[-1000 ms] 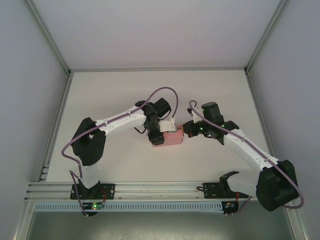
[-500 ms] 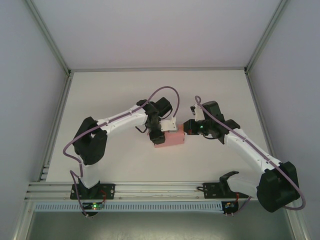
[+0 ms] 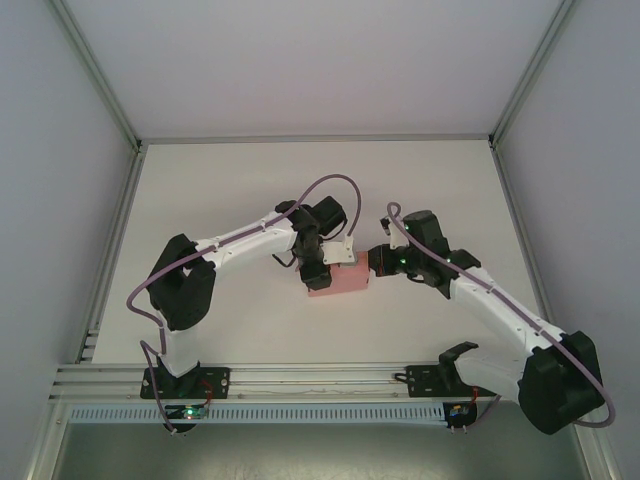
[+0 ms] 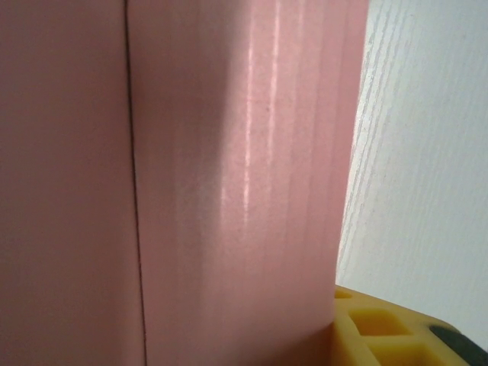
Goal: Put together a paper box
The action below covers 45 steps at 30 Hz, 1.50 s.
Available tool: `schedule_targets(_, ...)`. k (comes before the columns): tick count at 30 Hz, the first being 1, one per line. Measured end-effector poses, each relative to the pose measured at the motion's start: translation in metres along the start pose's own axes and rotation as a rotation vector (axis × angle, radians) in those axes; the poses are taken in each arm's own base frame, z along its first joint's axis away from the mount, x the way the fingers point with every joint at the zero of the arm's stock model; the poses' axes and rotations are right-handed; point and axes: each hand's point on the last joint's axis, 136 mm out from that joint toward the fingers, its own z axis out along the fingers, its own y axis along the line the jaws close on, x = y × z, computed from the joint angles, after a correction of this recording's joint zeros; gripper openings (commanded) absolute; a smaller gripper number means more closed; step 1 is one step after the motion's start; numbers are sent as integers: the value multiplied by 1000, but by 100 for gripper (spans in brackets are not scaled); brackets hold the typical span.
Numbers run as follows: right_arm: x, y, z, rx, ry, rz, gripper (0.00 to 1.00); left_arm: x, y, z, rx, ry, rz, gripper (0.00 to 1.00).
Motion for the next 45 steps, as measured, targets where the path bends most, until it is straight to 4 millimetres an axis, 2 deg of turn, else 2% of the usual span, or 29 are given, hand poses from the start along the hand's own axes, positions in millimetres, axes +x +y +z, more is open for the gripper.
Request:
schedule_targets(11, 6, -1, 2, -34, -188, -103, 0, 1, 1, 0, -6, 3, -16, 44)
schedule_targets(17, 8, -1, 3, -23, -233, -130, 0, 0, 2, 0, -10, 2, -23, 51)
schedule_targets(20, 8, 1, 5, -12, -236, -139, 0, -1, 4, 1, -19, -3, -30, 58)
schedule_targets(21, 8, 1, 5, -5, -238, -141, 0, -2, 5, 1, -24, -6, -34, 66)
schedule_targets(23, 8, 3, 5, 9, -240, -140, 0, -3, 6, 0, -30, -11, -40, 71)
schedule_targets(24, 8, 3, 5, 21, -242, -137, 0, -4, 7, 0, -33, -13, -40, 82)
schedule_targets(25, 9, 3, 4, 30, -241, -133, 0, -4, 7, 0, -34, -14, -42, 100)
schedule_targets(31, 9, -4, 0, 108, -235, -78, 0, -9, 8, -7, -52, -41, -51, 100)
schedule_targets(38, 7, -11, -1, 191, -248, -25, 0, -21, 1, -39, -107, -128, -58, 100)
schedule_targets(45, 9, -9, -2, 230, -248, -13, 0, -14, -9, -50, -167, -165, -129, 100)
